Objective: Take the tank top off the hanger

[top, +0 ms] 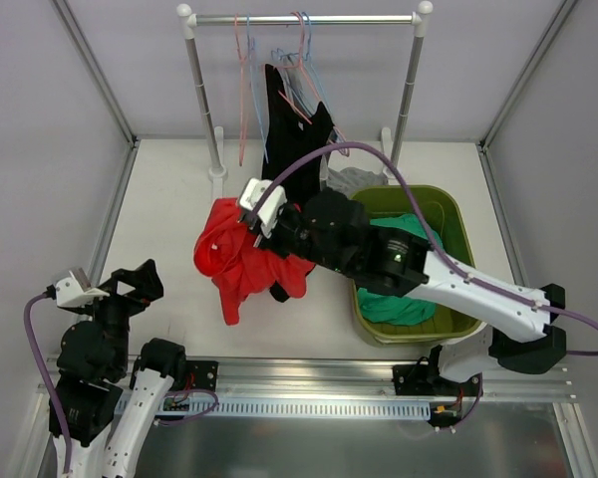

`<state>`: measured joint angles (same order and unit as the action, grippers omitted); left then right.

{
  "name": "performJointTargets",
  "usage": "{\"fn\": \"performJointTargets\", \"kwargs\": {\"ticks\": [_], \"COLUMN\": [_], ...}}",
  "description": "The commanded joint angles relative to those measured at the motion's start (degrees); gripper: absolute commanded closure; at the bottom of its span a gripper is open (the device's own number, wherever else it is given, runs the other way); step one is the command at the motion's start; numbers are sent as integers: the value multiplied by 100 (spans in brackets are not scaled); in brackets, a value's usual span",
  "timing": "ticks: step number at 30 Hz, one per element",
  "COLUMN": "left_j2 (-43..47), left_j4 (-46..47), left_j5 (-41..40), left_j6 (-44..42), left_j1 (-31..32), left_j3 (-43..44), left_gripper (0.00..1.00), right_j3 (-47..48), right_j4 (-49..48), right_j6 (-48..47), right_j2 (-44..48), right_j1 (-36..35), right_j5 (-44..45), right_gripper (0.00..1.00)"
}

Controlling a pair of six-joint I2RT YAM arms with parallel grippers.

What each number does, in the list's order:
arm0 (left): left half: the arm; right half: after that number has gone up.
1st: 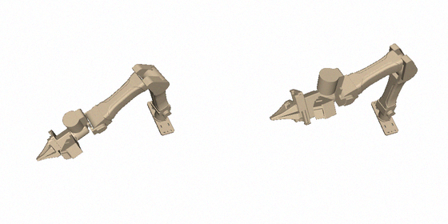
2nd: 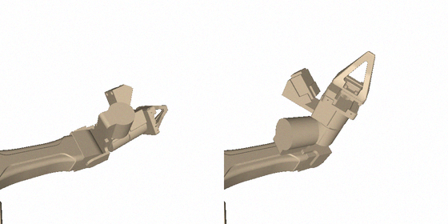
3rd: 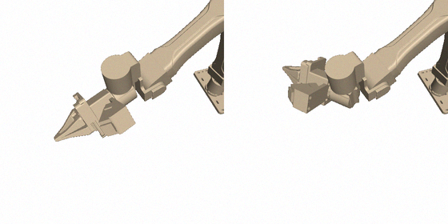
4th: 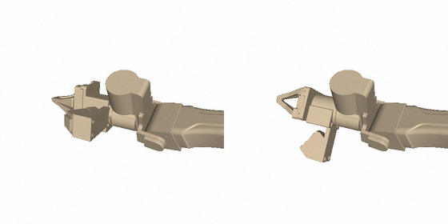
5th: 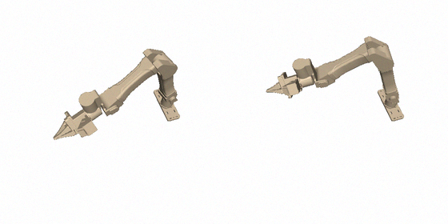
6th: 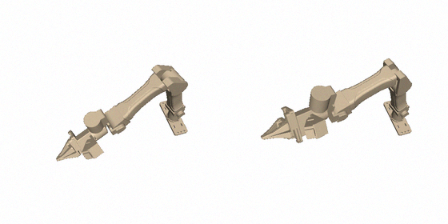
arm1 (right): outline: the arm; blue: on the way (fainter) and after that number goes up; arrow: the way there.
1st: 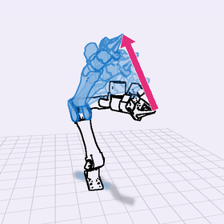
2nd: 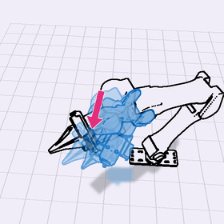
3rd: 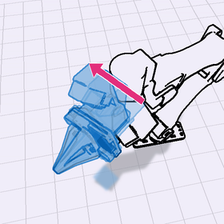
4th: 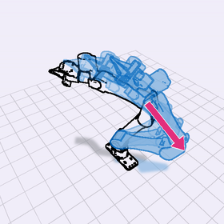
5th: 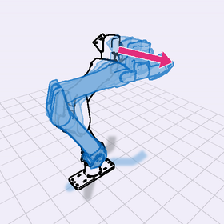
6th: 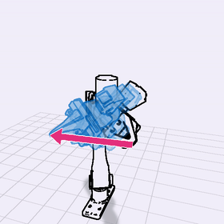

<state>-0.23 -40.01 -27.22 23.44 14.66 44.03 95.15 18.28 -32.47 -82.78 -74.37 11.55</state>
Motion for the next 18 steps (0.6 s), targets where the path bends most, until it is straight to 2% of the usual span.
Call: {"fn": "performJointTargets", "kwargs": {"ticks": [1,12,18], "left_j2": [937,955,955], "left_j4": [-42,-77,-86], "left_j5": [-363,-415,-354], "left_j6": [152,196,205], "left_j1": [2,-15,-15], "left_j3": [167,158,150], "left_gripper": [2,1,1], "right_j3": [871,2892,3089], "right_j4": [-229,-97,-106], "right_j6": [-645,-1999,-2834], "right_j2": [473,684,930], "right_j1": [1,1,361], "right_j5": [742,2096,2931], "right_gripper": [100,100,100]}}
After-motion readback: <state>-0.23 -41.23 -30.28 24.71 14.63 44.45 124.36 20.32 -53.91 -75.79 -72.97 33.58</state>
